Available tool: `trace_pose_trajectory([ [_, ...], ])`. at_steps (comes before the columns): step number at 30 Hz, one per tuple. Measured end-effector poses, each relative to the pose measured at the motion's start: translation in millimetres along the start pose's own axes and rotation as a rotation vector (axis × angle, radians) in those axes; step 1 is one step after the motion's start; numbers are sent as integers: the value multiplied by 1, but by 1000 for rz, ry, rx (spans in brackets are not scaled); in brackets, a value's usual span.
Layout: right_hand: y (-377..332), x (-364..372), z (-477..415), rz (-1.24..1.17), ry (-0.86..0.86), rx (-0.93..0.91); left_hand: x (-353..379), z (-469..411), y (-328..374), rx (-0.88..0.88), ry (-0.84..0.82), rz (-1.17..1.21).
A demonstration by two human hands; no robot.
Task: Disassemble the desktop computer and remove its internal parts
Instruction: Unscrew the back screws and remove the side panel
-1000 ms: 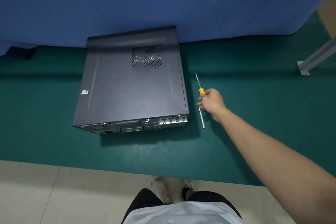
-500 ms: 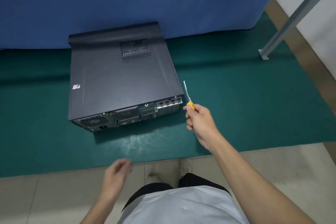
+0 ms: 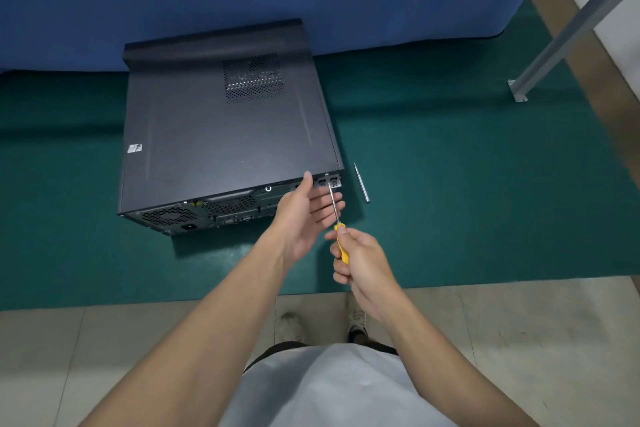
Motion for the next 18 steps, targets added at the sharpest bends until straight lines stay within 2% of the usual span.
trace_pose_trajectory([
  [6, -6, -3, -11, 1, -32, 56, 9, -14, 9, -14, 42, 169],
  [11, -8, -5, -19, -74, -60, 99, 13, -16, 11, -13, 71, 167],
  [18, -4, -10, -24, -308, -151, 201, 12, -17, 15, -22, 86, 128],
])
Point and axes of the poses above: each hand's wrist, its own z-axis away from the middle knuckle, its own x-axis out of the palm, y = z × x, the point moved 3 cm from there along -z, towards the middle knuckle, and after that the axes turned 14 degrees about -z, right-handed, at the moved point
